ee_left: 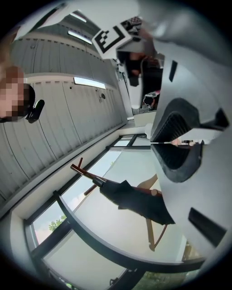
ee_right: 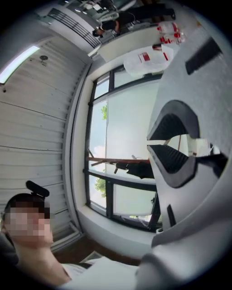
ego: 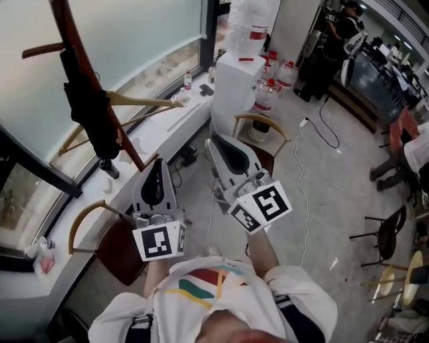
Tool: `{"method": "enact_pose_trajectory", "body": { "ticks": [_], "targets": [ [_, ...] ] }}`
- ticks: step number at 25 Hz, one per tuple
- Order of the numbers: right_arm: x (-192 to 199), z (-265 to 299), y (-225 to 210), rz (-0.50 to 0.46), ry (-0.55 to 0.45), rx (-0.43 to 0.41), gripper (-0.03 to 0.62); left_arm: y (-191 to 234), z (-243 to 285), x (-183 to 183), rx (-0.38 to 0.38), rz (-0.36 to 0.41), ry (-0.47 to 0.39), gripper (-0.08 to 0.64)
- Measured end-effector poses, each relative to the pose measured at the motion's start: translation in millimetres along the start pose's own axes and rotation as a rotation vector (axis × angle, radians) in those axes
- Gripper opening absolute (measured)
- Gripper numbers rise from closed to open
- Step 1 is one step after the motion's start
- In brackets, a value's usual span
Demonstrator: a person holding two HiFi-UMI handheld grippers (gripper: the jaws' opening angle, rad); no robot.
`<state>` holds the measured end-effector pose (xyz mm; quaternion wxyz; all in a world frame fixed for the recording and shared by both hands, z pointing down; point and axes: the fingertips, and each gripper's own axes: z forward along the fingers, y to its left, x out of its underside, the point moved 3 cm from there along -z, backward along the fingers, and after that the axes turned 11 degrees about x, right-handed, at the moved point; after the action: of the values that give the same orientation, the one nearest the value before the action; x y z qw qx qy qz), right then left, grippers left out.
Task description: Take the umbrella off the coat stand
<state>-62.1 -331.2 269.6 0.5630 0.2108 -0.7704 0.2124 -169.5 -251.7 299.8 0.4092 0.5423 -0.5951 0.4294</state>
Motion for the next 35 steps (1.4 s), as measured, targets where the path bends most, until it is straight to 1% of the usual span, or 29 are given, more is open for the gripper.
{"method": "enact_pose_trajectory", "body": {
  "ticks": [4,5,7,8,10,12,14,16,18,20,25,28,31,32,33,34,35],
  "targets": [
    [-39.8,46.6,28.8,0.110,-0.081,-0.148,0.002,24.9,-21.0,-4.2,-0.096,0.034,0.015,0.011],
    [-48.2,57.4,37.5,0.138,-0.092,-0.185,0.014,30.9,-27.4,-5.0,-0.124,0.040,0.021,0.011],
    [-58.6,78.0,59.2,0.174,-0.095,-0.263,0.094,42.5,-41.7,-6.3,-0.182,0.054,0.034,0.011],
    [-60.5,87.3,70.5,0.181,-0.087,-0.291,0.116,47.8,-48.5,-7.0,-0.207,0.060,0.040,0.011],
    [-58.8,103.3,92.1,0.185,-0.065,-0.316,0.161,57.2,-61.1,-8.6,-0.244,0.070,0.045,0.011],
    [-49.3,117.9,115.2,0.202,-0.030,-0.336,0.191,65.8,-74.9,-11.2,-0.280,0.081,0.047,0.011],
    [-33.1,133.3,139.0,0.227,0.027,-0.370,0.241,73.5,-88.4,-14.2,-0.316,0.090,0.048,0.011],
    [-13.4,149.5,158.4,0.231,0.098,-0.391,0.278,80.7,-99.7,-16.5,-0.347,0.093,0.049,0.011],
    [6.0,164.0,171.6,0.202,0.160,-0.377,0.307,87.3,-110.9,-17.6,-0.374,0.092,0.050,0.011],
    [22.1,174.2,180.1,0.158,0.203,-0.343,0.322,92.6,-121.6,-18.2,-0.396,0.090,0.052,0.011],
    [55.2,188.4,193.3,0.065,0.283,-0.283,0.327,102.5,-140.9,-18.1,-0.434,0.080,0.052,0.011],
    [70.9,193.7,198.8,0.029,0.314,-0.261,0.327,107.9,-150.1,-16.6,-0.452,0.068,0.052,0.011],
    [79.4,196.0,200.2,0.014,0.329,-0.238,0.327,111.9,-156.9,-15.1,-0.464,0.058,0.055,0.011],
    [80.0,196.6,199.2,0.013,0.328,-0.228,0.322,112.8,-158.4,-14.8,-0.467,0.057,0.056,0.011],
    [80.1,197.3,198.1,0.015,0.326,-0.221,0.295,113.6,-159.3,-14.5,-0.470,0.057,0.057,0.011],
    [80.0,198.2,197.1,0.018,0.324,-0.217,0.282,114.2,-160.0,-14.4,-0.472,0.057,0.058,0.011],
    [79.9,199.1,196.3,0.020,0.322,-0.216,0.279,114.9,-160.6,-14.5,-0.474,0.057,0.058,0.011]
  ]
}}
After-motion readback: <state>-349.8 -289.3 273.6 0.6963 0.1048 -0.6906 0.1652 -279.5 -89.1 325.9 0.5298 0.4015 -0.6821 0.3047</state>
